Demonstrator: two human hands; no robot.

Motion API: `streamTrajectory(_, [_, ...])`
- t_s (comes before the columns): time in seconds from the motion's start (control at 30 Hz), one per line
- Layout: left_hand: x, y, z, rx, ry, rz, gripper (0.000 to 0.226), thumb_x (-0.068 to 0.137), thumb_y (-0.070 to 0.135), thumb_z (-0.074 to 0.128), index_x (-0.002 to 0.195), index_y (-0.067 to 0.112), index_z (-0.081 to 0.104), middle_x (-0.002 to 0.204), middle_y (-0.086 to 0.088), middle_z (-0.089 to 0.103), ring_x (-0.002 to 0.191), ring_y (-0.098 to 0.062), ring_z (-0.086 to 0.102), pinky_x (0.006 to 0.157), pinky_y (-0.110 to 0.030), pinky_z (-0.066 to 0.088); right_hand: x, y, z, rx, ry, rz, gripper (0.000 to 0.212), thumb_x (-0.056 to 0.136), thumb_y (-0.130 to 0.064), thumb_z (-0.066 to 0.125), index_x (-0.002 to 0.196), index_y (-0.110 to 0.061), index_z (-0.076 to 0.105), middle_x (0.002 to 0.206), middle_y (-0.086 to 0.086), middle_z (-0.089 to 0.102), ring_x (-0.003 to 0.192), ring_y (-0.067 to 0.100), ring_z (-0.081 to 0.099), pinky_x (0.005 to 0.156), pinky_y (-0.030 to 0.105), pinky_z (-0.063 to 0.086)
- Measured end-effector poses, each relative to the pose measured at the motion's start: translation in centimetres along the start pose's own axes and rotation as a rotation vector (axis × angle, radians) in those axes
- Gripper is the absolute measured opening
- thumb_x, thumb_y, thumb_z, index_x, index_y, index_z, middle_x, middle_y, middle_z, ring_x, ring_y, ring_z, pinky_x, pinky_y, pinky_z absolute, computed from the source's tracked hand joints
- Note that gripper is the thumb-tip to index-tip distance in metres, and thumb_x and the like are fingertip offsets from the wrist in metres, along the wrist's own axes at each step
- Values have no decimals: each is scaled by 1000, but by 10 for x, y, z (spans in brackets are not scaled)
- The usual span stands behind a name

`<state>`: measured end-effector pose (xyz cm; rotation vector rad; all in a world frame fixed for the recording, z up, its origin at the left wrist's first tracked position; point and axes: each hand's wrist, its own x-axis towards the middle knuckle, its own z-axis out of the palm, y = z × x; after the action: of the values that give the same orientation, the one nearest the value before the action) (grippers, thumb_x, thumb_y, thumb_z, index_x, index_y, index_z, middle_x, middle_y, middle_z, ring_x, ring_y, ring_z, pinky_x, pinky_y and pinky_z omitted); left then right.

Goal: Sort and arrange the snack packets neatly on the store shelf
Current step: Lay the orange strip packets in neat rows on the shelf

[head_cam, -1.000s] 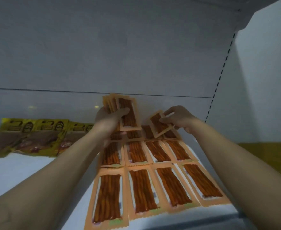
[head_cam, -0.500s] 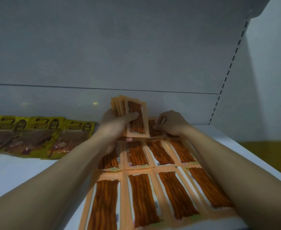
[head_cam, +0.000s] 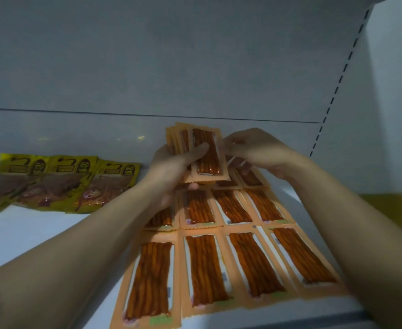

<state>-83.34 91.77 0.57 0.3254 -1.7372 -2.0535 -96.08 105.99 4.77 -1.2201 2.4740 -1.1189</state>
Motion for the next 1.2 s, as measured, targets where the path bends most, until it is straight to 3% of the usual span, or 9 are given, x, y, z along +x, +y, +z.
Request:
streamTrajectory(0.17, [-5,3,2,-53,-92,-4,37,83,33,73,115,16,67,100,-10,76,80,-24,71,45,-23,51,6,-5,2,139,54,-40,20,80,-30,80,92,-15,73,75,3,75,67,19,71,54,26,52])
streamTrajectory(0.3, [2,5,-4,-103,-38,-20,22,88,14,70,109,12,68,78,-6,70,68,-19,60,43,-23,51,6,37,-18,280,313,53,19,84,-18,76,95,-4,71,62,-2,69,52,11,63,45,23,45])
streamTrajectory(0.37, [5,3,-5,-81,30,-38,14,89,13,70,103,14,68,81,-8,68,72,-22,58,43,-22,51,5,62,-24,236,332,160,21,86,-17,75,100,-2,72,60,-3,68,47,7,60,42,19,43])
streamTrajectory(0.5, [7,0,-5,-49,74,-48,13,89,13,70,101,15,68,95,-14,68,86,-31,59,42,-23,53,10,90,-23,140,313,322,41,83,-28,79,116,-14,58,82,6,65,60,15,56,44,23,37])
streamTrajectory(0.6, [6,0,-3,-30,59,-34,12,89,14,70,101,15,68,95,-15,71,86,-31,61,43,-24,54,15,96,-16,53,276,324,43,81,-29,81,115,-16,58,77,1,54,59,14,48,46,22,34])
streamTrajectory(0.73, [4,0,-2,-7,47,-24,17,90,14,69,106,13,68,105,-20,73,85,-35,67,43,-25,55,16,103,-9,-274,306,338,44,77,-44,81,109,-20,63,111,6,61,96,23,59,73,28,42])
streamTrajectory(0.93, [5,-2,-5,28,29,-2,22,91,14,68,112,9,66,106,-26,70,78,-36,63,41,-25,51,16,95,-7,-643,162,348,44,90,-62,54,101,-22,66,110,3,67,83,19,54,66,31,39])
streamTrajectory(1.07, [7,-1,-5,55,35,10,25,90,15,69,114,9,65,103,-20,73,75,-33,68,42,-24,50,11,84,-12,-629,121,249,50,93,-60,51,133,-30,55,135,6,55,118,27,55,86,34,42])
streamTrajectory(1.2, [6,-3,-5,66,42,13,18,90,14,69,107,11,67,98,-17,75,77,-36,71,42,-25,51,8,66,2,-521,-98,-19,56,91,-59,55,141,-34,50,141,2,54,126,25,52,101,37,43])
